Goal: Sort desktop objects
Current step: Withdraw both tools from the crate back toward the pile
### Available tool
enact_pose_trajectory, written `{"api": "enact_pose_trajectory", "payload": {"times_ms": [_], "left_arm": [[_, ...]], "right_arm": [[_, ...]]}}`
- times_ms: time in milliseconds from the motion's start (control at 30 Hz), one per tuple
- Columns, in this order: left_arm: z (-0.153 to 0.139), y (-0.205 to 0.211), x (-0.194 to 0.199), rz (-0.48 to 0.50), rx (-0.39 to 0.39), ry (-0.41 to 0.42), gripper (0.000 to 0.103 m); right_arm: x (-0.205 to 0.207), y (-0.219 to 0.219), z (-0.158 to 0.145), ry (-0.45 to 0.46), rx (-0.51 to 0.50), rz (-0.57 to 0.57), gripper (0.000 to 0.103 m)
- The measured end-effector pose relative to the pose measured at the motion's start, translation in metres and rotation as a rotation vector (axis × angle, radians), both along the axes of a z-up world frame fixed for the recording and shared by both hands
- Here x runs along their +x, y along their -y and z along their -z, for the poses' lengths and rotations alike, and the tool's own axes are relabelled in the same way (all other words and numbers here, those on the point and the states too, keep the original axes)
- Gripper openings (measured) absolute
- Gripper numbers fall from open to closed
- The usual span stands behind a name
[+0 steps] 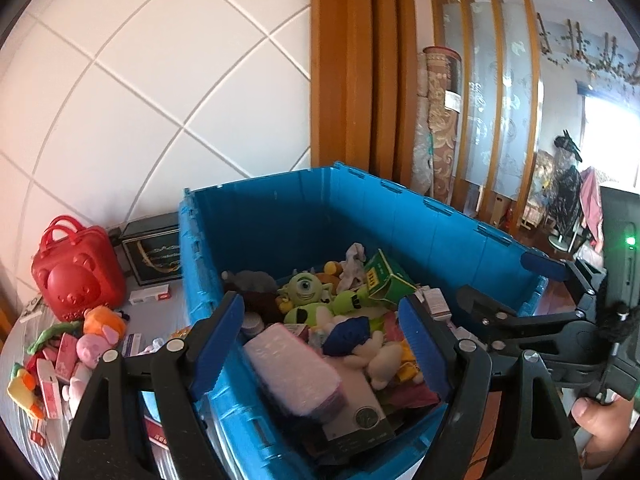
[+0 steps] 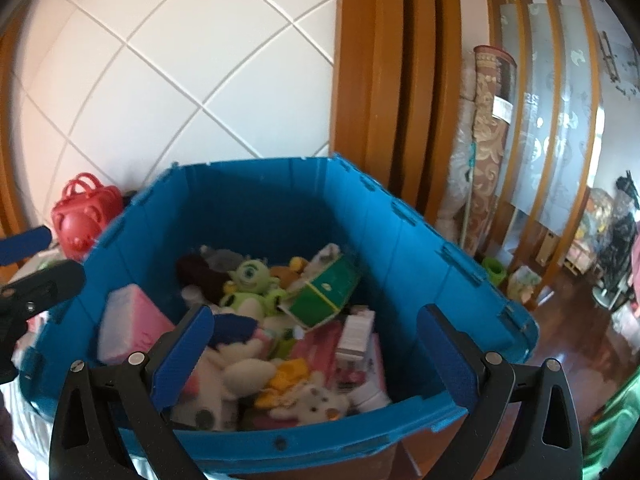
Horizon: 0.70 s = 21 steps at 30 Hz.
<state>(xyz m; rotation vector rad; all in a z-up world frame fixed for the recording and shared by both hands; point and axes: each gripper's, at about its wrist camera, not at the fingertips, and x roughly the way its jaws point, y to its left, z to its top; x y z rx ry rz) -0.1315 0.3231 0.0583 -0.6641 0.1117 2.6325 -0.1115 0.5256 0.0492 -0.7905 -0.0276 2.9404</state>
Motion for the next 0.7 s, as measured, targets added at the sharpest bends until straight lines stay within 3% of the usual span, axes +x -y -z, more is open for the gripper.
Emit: {"api": "enact_pose_trajectory", "payload": {"times_ms": [333,533,700], "left_arm": [[0.005,0.086,0.005,-0.135,0.019,-0.027,0.080],[0.028,0.170,0.001,-0.228,-0.013,-0.007,0.080],[0.060,0.260,-0.013,-0.288,-0.026,0.068,0.080]], "right_arm": [[0.022,0.067,-0.032,-0.144,-0.068,-0.140,0.103],[0.021,0.134,-0.039,-0.172,-0.055,-0.238,0.103],[0.019,0.208,-0.041,-0.172,-0.069,-0.271,0.103]]}}
